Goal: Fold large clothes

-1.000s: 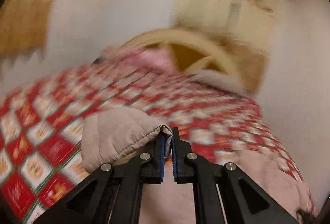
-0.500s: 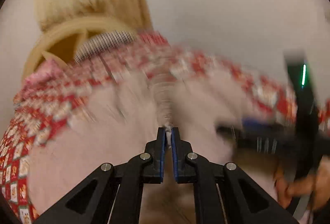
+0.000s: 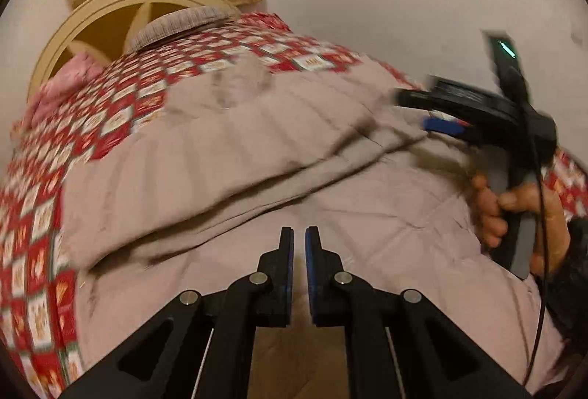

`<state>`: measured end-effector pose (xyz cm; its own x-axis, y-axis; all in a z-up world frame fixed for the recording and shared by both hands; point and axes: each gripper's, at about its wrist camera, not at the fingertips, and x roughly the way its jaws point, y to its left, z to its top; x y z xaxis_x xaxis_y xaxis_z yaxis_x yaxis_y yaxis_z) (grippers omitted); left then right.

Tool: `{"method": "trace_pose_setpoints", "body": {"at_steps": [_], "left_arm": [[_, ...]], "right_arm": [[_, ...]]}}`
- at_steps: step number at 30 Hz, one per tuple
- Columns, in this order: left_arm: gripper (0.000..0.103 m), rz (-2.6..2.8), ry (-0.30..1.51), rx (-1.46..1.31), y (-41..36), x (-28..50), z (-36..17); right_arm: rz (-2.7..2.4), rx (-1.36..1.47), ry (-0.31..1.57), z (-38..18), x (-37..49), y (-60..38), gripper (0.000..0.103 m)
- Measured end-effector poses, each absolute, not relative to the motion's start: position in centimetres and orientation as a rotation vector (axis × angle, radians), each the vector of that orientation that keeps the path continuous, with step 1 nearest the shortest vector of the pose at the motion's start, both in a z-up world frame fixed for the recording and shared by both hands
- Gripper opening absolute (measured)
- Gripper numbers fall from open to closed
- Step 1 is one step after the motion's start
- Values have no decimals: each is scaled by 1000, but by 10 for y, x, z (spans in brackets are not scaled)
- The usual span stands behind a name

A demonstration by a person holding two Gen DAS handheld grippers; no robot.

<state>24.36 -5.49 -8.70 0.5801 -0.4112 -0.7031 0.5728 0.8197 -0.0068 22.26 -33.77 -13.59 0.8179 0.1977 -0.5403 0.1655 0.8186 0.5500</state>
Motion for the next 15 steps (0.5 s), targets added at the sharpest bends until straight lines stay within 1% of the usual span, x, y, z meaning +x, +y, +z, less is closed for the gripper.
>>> {"method": "trace_pose_setpoints", "body": {"at_steps": [3,5,9,12,13,14,15], "left_arm": [[6,-518,737,130,-18,257,-75],[6,-439,731,72,5,272,-71],[6,-287,744,-53,36,315,-68],[6,-178,729,-86,45,344,-74],[6,-129,741,-82,45,355,-81],[6,-106,756,-85,49,361,-85],[6,-80,786,-95,52,368,-94]], "right_arm": [[-37,590,532,-110,188,-338,82],[-31,518,516,-92,179,-330,70],[24,394,541,-59,201,-302,69],[30,319,570,-52,231,-282,69],[41,293,595,-55,244,-273,66],[59,277,631,-61,259,-266,58],[67,274,657,-71,262,-263,55]]}}
